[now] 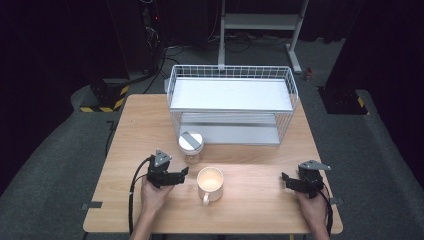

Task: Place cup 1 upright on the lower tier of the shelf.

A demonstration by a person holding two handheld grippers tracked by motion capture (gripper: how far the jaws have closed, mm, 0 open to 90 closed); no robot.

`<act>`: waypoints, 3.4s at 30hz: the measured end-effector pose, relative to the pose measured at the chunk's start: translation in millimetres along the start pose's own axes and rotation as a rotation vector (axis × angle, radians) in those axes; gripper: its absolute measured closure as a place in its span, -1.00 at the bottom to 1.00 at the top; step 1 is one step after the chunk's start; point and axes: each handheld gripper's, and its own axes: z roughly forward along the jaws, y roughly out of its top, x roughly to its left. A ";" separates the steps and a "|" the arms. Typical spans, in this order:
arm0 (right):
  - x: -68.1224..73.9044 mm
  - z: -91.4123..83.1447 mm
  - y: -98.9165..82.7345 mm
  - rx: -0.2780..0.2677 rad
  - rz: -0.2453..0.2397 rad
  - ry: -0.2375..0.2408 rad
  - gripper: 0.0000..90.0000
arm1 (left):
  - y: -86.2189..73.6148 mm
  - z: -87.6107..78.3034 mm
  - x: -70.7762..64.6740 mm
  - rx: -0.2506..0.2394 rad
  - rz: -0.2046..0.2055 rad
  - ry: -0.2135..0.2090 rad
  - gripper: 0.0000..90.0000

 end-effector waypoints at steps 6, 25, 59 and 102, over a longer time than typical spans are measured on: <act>0.4 -0.4 -0.3 0.001 0.001 0.000 -0.42 | 9.5 8.5 -1.0 0.003 0.018 0.008 -0.70; 0.3 -0.3 -0.3 0.001 -0.001 0.000 -0.42 | 25.8 39.4 -1.4 0.011 0.039 0.014 -0.78; 0.6 -0.7 -0.5 0.002 -0.004 0.004 -0.42 | 27.9 69.5 -5.5 -0.033 0.034 0.014 -0.58; 0.7 -0.7 -0.5 0.002 -0.004 0.004 -0.42 | 60.3 79.8 -0.8 -0.018 0.061 -0.020 -0.57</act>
